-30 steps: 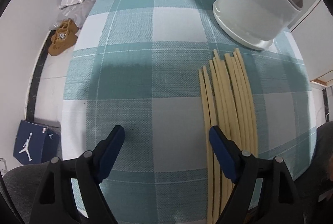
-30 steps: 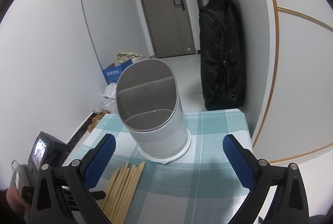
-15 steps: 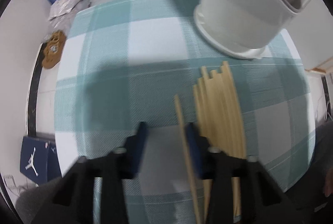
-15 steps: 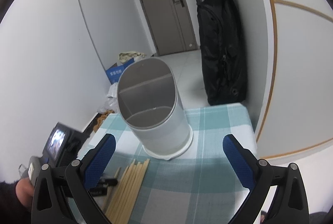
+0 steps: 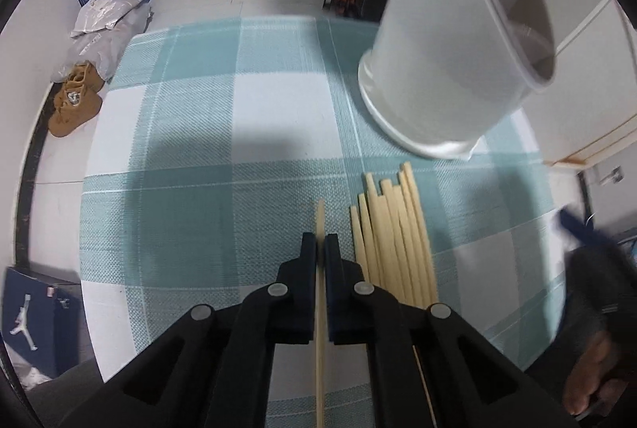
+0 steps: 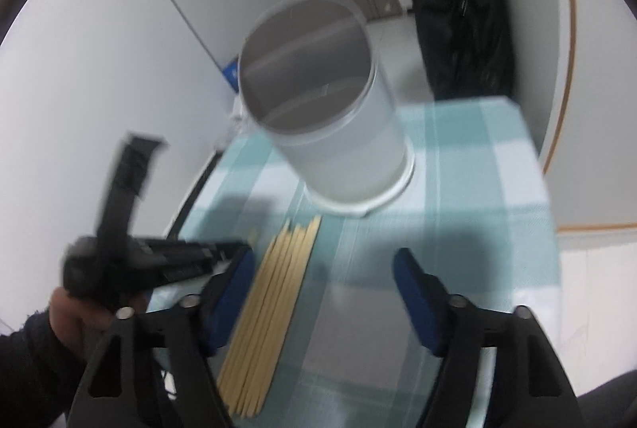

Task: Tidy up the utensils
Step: 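Lift the chopstick with the left gripper while the right gripper approaches the bundle, then close the right gripper on one chopstick while the left gripper holds its chopstick, then carry both held chopsticks up over the white utensil holder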

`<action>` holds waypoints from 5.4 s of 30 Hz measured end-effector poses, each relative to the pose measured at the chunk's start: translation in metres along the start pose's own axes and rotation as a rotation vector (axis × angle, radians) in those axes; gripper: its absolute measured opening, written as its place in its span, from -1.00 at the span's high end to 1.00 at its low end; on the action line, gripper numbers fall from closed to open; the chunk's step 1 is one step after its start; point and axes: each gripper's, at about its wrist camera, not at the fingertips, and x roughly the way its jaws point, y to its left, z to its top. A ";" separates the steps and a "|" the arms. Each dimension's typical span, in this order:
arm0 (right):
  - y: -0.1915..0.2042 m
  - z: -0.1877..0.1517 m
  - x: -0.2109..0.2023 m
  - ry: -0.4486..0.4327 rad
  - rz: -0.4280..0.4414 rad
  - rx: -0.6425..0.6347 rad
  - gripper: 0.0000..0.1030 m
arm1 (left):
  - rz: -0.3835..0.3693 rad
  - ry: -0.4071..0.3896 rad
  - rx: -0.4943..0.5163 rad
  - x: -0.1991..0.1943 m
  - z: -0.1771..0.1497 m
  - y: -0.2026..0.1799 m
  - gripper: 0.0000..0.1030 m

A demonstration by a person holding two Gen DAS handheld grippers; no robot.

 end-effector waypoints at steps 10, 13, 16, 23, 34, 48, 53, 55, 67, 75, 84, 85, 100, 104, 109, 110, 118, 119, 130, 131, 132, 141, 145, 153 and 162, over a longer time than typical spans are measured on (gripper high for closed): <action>0.042 0.001 0.054 0.203 -0.019 -0.039 0.42 | -0.173 -0.180 -0.135 -0.037 -0.009 0.030 1.00; 0.056 0.009 0.080 0.265 -0.042 -0.058 0.51 | -0.209 -0.210 -0.176 -0.047 -0.007 0.041 1.00; 0.066 0.016 0.103 0.326 -0.098 -0.073 0.71 | -0.225 -0.234 -0.187 -0.048 0.000 0.045 1.00; 0.077 0.027 0.128 0.401 -0.198 -0.090 0.72 | -0.233 -0.257 -0.176 -0.058 0.002 0.051 1.00; 0.084 0.028 0.122 0.328 -0.220 -0.088 0.92 | -0.252 -0.265 -0.157 -0.066 0.000 0.052 1.00; 0.083 0.023 0.035 0.017 -0.012 -0.113 1.00 | -0.168 -0.288 -0.010 -0.090 -0.012 0.003 0.99; 0.060 0.026 0.048 0.115 -0.018 -0.037 0.93 | -0.144 -0.278 -0.012 -0.091 -0.017 0.003 0.99; 0.058 0.026 0.056 0.150 -0.014 -0.047 0.81 | -0.127 -0.278 -0.013 -0.091 -0.019 0.004 0.99; 0.100 0.025 0.126 0.319 -0.094 -0.328 0.30 | -0.136 -0.272 -0.078 -0.082 -0.018 0.025 0.99; 0.102 0.028 0.147 0.338 -0.133 -0.381 0.91 | -0.169 -0.265 -0.144 -0.077 -0.016 0.049 0.99; 0.091 0.041 0.117 0.236 -0.092 -0.310 0.92 | -0.190 -0.264 -0.154 -0.078 -0.014 0.048 1.00; 0.089 0.043 0.110 0.217 -0.082 -0.297 0.92 | -0.189 -0.266 -0.146 -0.079 -0.014 0.047 1.00; 0.072 0.033 -0.023 -0.195 0.064 -0.203 0.92 | -0.155 -0.294 -0.014 -0.105 -0.011 -0.004 1.00; 0.070 0.029 -0.041 -0.251 0.083 -0.194 0.92 | -0.146 -0.303 0.024 -0.113 -0.009 -0.017 1.00; 0.067 0.034 -0.046 -0.295 0.098 -0.181 0.92 | -0.132 -0.306 0.068 -0.116 -0.004 -0.034 1.00; 0.066 0.035 -0.047 -0.305 0.100 -0.177 0.92 | -0.128 -0.308 0.078 -0.117 -0.003 -0.036 1.00; 0.066 0.057 -0.063 -0.384 0.091 -0.177 0.92 | -0.111 -0.312 0.113 -0.123 0.009 -0.050 1.00; 0.066 0.062 -0.064 -0.392 0.096 -0.176 0.92 | -0.111 -0.316 0.116 -0.125 0.010 -0.051 1.00; 0.077 0.118 -0.092 -0.490 0.105 -0.219 0.92 | -0.111 -0.398 0.144 -0.162 0.046 -0.064 1.00; 0.078 0.125 -0.096 -0.500 0.105 -0.220 0.92 | -0.110 -0.412 0.146 -0.167 0.053 -0.066 1.00; 0.079 0.133 -0.099 -0.511 0.107 -0.223 0.92 | -0.109 -0.423 0.150 -0.172 0.059 -0.068 1.00; 0.086 0.193 -0.111 -0.587 0.080 -0.265 0.92 | -0.112 -0.515 0.208 -0.193 0.107 -0.078 1.00; 0.081 0.214 -0.105 -0.603 0.068 -0.267 0.92 | -0.111 -0.532 0.207 -0.188 0.122 -0.074 1.00; 0.066 0.233 -0.075 -0.609 0.045 -0.262 0.92 | -0.104 -0.524 0.192 -0.160 0.140 -0.067 1.00; 0.050 0.225 -0.030 -0.556 0.029 -0.272 0.92 | -0.123 -0.475 0.209 -0.129 0.143 -0.061 1.00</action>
